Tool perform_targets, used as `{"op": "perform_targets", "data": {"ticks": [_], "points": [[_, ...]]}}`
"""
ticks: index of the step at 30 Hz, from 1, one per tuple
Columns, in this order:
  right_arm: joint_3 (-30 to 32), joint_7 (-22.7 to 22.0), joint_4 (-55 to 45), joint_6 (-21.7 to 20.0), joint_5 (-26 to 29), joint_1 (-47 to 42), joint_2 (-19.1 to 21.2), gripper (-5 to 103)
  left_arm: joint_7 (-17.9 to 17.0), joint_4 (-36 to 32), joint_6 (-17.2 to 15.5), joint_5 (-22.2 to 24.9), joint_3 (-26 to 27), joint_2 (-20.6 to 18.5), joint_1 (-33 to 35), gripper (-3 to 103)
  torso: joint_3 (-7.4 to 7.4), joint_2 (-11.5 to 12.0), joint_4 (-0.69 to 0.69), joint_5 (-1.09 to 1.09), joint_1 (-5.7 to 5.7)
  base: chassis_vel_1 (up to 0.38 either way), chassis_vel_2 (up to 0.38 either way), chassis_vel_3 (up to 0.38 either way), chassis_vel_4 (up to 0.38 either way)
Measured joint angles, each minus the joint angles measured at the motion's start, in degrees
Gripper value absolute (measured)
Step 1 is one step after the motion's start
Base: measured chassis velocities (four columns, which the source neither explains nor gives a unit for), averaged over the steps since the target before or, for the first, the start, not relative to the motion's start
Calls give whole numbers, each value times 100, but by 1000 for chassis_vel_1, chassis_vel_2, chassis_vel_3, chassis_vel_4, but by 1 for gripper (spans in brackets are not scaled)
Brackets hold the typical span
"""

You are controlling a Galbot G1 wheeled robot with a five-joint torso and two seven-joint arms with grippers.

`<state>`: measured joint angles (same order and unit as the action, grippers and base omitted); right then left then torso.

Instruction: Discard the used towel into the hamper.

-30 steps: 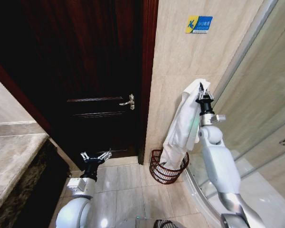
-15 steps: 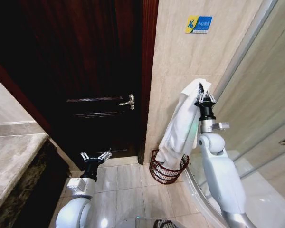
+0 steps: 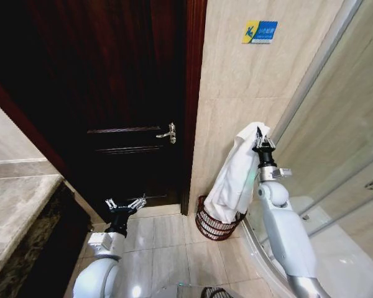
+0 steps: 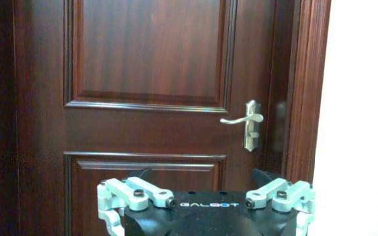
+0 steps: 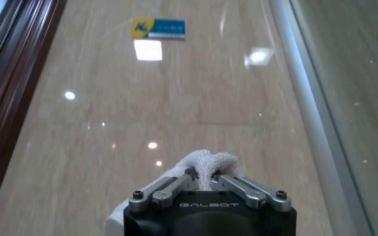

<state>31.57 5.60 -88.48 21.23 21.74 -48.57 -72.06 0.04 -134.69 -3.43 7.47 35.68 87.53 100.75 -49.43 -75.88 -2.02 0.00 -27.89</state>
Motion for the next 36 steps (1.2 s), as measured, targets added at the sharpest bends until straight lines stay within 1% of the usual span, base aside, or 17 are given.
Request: {"op": "perform_targets", "data": {"ticks": [4, 8, 13, 16, 17, 19, 21, 29, 30, 31, 33, 34, 36], "points": [[-58, 50, 107, 116, -117, -71, -129, 5, 0, 0, 0, 0, 0, 0, 0, 100, 0, 0, -1, -2, 0, 0, 0, 0, 0], [-70, 232, 305, 377, -283, -220, -322, 5, 0, 0, 0, 0, 0, 0, 0, 100, 0, 0, -2, -1, 0, 0, 0, 0, 0], [-45, 303, 439, 475, -314, -360, -408, 5, 0, 0, 0, 0, 0, 0, 0, 100, 0, 0, 0, -1, 0, 0, 0, 0, 0], [-30, 384, 817, 654, -342, -379, -499, 5, 0, 0, 0, 0, 0, 0, 0, 100, 1, 0, 0, -1, 1, 0, 0, 0, 0], [-30, 384, 817, 654, -342, -379, -499, 5, 0, 0, 0, 0, 0, 0, 0, 100, 1, 0, 0, -1, 1, 0, 0, 0, 0], [-22, 476, 1180, 829, -388, -318, -550, 5, 0, 0, 0, 0, 0, 0, 0, 100, 0, 0, -1, 0, 0, 0, 0, 0, 0], [-22, 495, 1264, 864, -394, -297, -559, 5, 0, 0, 0, 0, 0, 0, 0, 100, 0, 0, -1, 0, 0, 0, 0, 0, 0], [-45, 776, 2308, 1230, -425, 121, -700, 5, 0, 0, 0, 0, 0, 0, 0, 100, 0, 0, -1, -1, 1, 0, 0, 0, 0], [-46, 851, 2568, 1344, -432, 218, -728, 5, 0, 0, 0, 0, 0, 0, 0, 100, 0, 0, -2, -1, 0, 0, 0, 0, 0], [-46, 851, 2568, 1344, -432, 218, -728, 5, 0, 0, 0, 0, 0, 0, 0, 100, 0, 0, -2, -1, 0, 0, 0, 0, 0], [-39, 985, 3103, 1590, -441, 421, -769, 5, 0, 0, 0, 0, 0, 0, 0, 100, 0, 0, -1, 0, 1, 0, 0, 0, 0], [-39, 985, 3103, 1590, -441, 421, -769, 5, 0, 0, 0, 0, 0, 0, 0, 100, 0, 0, -1, 0, 1, 0, 0, 0, 0], [-29, 1076, 3568, 1762, -450, 604, -780, 5, 0, 0, 0, 0, 0, 0, 0, 100, 0, 0, -1, -1, 1, 0, 0, 0, 0]]}}
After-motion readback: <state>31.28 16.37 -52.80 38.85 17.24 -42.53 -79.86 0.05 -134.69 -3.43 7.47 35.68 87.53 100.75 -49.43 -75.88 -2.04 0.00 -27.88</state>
